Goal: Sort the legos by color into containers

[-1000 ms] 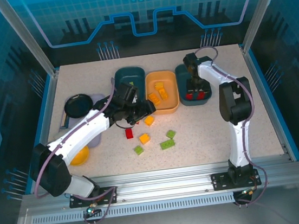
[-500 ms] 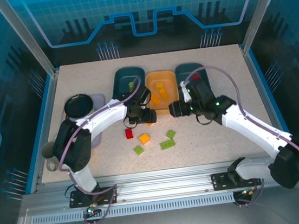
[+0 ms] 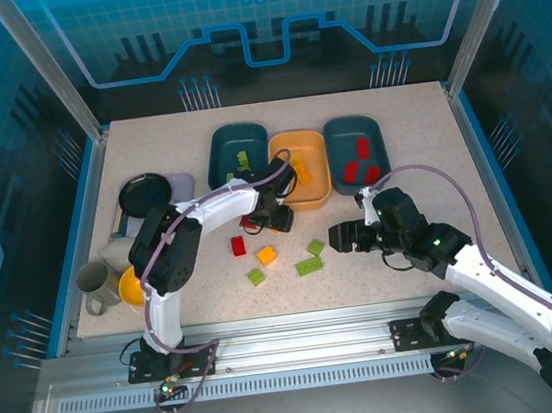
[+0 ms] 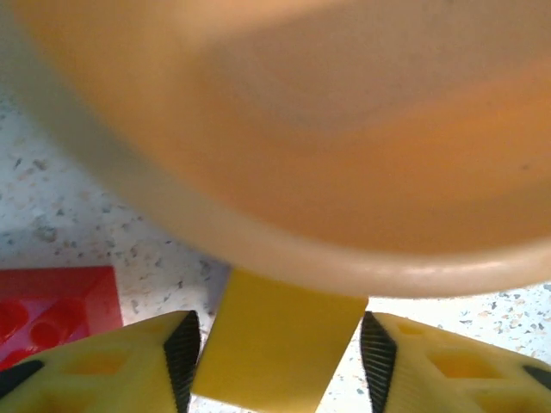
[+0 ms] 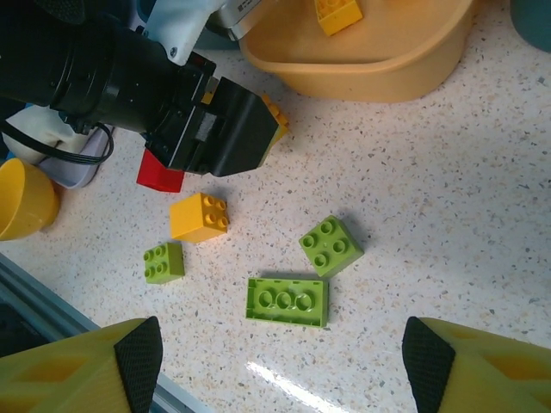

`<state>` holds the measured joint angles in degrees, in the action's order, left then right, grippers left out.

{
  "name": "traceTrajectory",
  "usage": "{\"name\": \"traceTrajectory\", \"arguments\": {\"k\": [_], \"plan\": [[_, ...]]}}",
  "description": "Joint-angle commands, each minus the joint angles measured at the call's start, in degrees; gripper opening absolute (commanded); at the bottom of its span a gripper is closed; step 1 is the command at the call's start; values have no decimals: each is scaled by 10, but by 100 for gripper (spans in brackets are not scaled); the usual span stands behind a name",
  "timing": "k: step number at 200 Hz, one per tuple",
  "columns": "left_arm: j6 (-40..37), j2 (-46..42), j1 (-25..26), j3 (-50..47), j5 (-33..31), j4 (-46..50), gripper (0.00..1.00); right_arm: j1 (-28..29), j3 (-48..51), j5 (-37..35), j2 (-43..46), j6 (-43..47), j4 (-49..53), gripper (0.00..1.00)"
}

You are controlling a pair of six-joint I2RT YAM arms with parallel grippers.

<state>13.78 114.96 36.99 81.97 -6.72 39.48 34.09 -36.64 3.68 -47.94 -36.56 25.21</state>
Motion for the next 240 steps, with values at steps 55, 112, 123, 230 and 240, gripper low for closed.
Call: {"name": "traceTrajectory", "arguments": {"k": [55,112,123,230,240], "plan": [[73,-123,15,-16,-22,42,21,-18,-65,-22,-31,24,28,74],[131,-32,14,182,63,78,21,-36,-132,-82,-105,10,-27,74],[134,15,13,237,65,91,21,-42,-162,-82,-125,13,-18,74],[190,184,-19,429,102,150,57,-63,-174,-67,-138,36,42,74],[195,158,-20,419,98,148,60,-59,-178,-67,-144,54,45,74]]}}
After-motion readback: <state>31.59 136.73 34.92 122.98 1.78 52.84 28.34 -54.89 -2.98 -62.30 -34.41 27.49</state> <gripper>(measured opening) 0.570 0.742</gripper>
